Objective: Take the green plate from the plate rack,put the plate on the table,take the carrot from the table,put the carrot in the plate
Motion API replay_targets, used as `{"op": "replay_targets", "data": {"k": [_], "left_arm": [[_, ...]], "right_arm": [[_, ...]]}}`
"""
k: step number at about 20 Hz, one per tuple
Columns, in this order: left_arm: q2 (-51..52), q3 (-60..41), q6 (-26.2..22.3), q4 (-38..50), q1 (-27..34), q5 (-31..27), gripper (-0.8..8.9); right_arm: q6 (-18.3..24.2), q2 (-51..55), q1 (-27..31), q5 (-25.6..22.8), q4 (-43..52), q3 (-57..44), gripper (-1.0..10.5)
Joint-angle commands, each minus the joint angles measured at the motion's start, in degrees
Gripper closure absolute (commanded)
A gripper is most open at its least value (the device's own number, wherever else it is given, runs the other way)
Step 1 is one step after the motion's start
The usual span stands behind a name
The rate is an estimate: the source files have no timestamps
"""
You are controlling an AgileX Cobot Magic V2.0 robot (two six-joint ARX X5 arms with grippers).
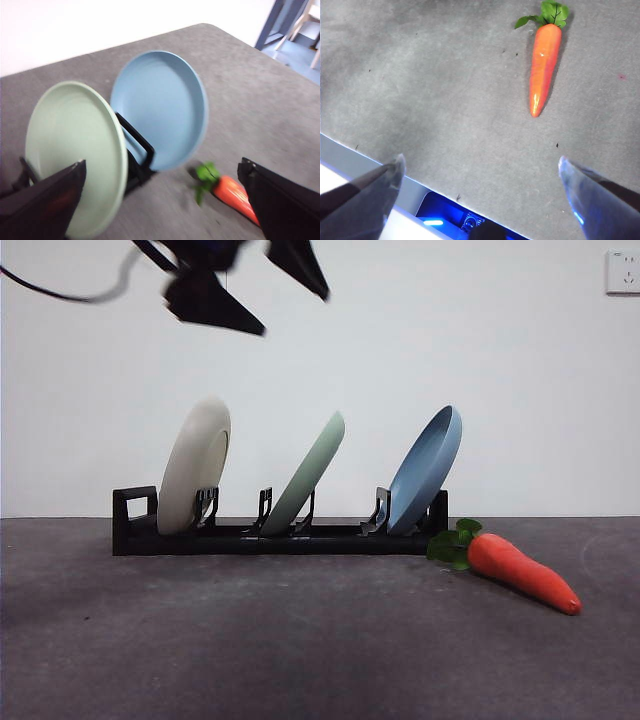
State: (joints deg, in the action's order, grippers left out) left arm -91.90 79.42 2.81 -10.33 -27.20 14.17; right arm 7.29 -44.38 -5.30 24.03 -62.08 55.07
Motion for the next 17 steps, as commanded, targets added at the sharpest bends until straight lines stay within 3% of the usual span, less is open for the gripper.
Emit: {"op": "replay_targets", "data": {"k": [1, 8, 15, 17], "left_arm": [[-6.5, 4.0, -1.4, 2.1, -0.6, -1.9, 1.92], [-21.5, 11.5, -1.5, 7.8, -1.1, -6.3, 1.92], [-27.0, 11.5, -1.6, 8.6, -1.4, -8.6, 2.03], [-27.0, 11.5, -1.6, 8.8, -1.6, -8.6, 4.33]], "right_arm": [[-0.3, 0.0, -0.1, 0.0, 0.3, 0.2, 2.9], [-0.4, 0.0, -0.1, -0.1, 0.3, 0.2, 2.9], [-0.4, 0.0, -0.1, -0.1, 0.3, 0.2, 2.9], [-0.4, 0.0, -0.1, -0.1, 0.3, 0.2, 2.9]]}}
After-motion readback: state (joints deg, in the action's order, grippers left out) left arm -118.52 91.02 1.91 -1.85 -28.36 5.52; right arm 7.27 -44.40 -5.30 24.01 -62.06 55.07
